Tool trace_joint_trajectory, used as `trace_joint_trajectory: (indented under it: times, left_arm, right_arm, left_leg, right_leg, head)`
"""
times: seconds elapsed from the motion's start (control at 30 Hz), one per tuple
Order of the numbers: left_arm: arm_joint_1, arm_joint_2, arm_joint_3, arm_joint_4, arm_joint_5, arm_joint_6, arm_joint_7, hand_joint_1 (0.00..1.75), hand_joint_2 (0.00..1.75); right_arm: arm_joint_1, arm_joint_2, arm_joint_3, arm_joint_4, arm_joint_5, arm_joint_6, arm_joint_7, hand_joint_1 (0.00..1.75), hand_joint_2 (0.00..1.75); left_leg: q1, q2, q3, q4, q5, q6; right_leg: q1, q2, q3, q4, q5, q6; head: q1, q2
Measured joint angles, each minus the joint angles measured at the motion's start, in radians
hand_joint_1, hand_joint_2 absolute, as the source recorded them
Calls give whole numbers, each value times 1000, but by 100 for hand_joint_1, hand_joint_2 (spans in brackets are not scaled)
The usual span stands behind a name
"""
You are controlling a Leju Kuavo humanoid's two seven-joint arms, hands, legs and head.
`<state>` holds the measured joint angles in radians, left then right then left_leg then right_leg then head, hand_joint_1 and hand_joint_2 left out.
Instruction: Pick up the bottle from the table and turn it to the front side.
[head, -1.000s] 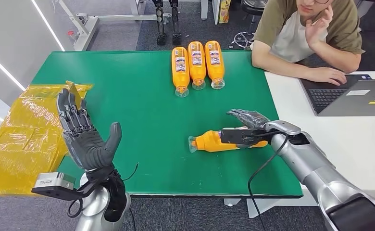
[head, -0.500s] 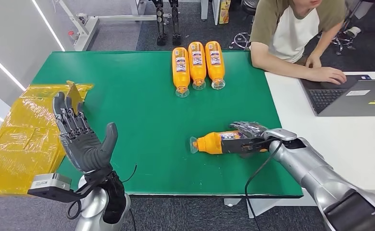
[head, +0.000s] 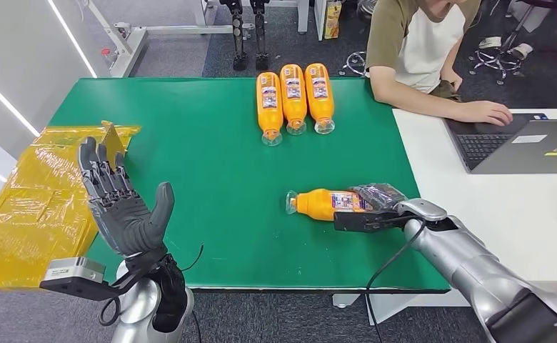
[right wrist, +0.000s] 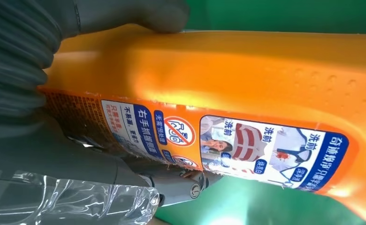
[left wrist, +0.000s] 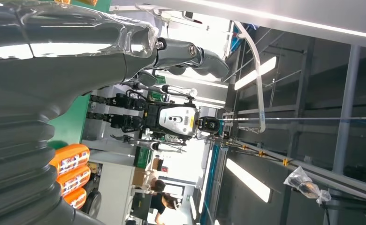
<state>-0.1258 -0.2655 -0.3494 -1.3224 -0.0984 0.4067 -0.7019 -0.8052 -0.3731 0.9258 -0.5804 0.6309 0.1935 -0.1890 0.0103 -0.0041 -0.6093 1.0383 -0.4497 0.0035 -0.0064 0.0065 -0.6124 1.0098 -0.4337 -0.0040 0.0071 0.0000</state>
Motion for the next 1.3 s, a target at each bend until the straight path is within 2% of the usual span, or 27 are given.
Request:
trace_joint_trajectory:
  times: [0.13, 0.23, 0.33, 0.4, 0.5, 0.6, 0.77, 0.9, 1.17, 1.3]
  left_arm:
    - [0, 0, 0, 0, -1, 0, 0, 0, 175]
    - [0, 0, 0, 0, 5, 2, 0, 0, 175]
    - [0, -3, 0, 6, 25, -3, 0, 0, 175]
    - [-3, -5, 0, 27, 43, -22, 0, 0, 175]
    - [-15, -10, 0, 99, 70, -85, 3, 0, 175]
    - [-36, -15, 0, 186, 80, -161, 16, 0, 175]
    - [-71, -23, -18, 309, 42, -184, 24, 0, 175]
    - [-96, -28, -45, 384, 23, -214, 35, 0, 175]
    - [-115, -31, -101, 446, 5, -295, 37, 0, 175]
    - [-121, -31, -103, 465, 4, -322, 37, 0, 175]
  right_arm:
    - [16, 1, -2, -10, -32, -69, -5, 175, 175]
    - [57, 23, -25, -27, -81, -228, -37, 175, 175]
    - [124, 74, -81, -50, -141, -427, -91, 175, 175]
    - [167, 115, -122, -76, -179, -521, -145, 175, 175]
    - [219, 174, -178, -129, -230, -630, -242, 175, 175]
    - [246, 228, -217, -176, -266, -690, -312, 175, 175]
    - [276, 293, -240, -230, -288, -746, -387, 175, 175]
    - [276, 338, -241, -241, -296, -738, -409, 175, 175]
    - [222, 406, -207, -180, -288, -582, -416, 175, 175]
    - [209, 419, -180, -152, -265, -516, -409, 175, 175]
  left_leg:
    - [0, 0, 0, 0, 0, 0]
    - [0, 0, -1, 0, 0, 0]
    - [0, 1, -2, 0, 0, 0]
    - [0, 2, -2, -1, 0, 0]
    - [1, 1, -3, -1, 0, 0]
    - [1, 2, -3, -2, 0, 0]
    - [0, 4, -4, -2, 0, 0]
    - [0, 4, -4, -2, 0, 0]
    - [0, 4, -4, -2, 0, 0]
    - [0, 4, -4, -2, 0, 0]
  right_leg:
    - [0, 0, 1, 0, 0, 1]
    - [0, 0, 0, 0, 0, 1]
    - [0, 2, -2, 0, 0, 1]
    - [0, 3, -3, 0, 0, 0]
    - [1, 2, -5, 0, 0, 0]
    - [1, 3, -5, 1, -1, -1]
    - [0, 4, -6, 1, -1, -1]
    - [0, 4, -6, 1, -1, -1]
    - [0, 4, -7, 1, -1, -1]
    - [0, 4, -7, 1, -1, -1]
  head:
    - [0, 0]
    - [0, 0]
    - [0, 0]
    - [0, 0]
    - [0, 0]
    - [0, 0]
    - [0, 0]
    - [0, 0]
    - [0, 0]
    - [0, 0]
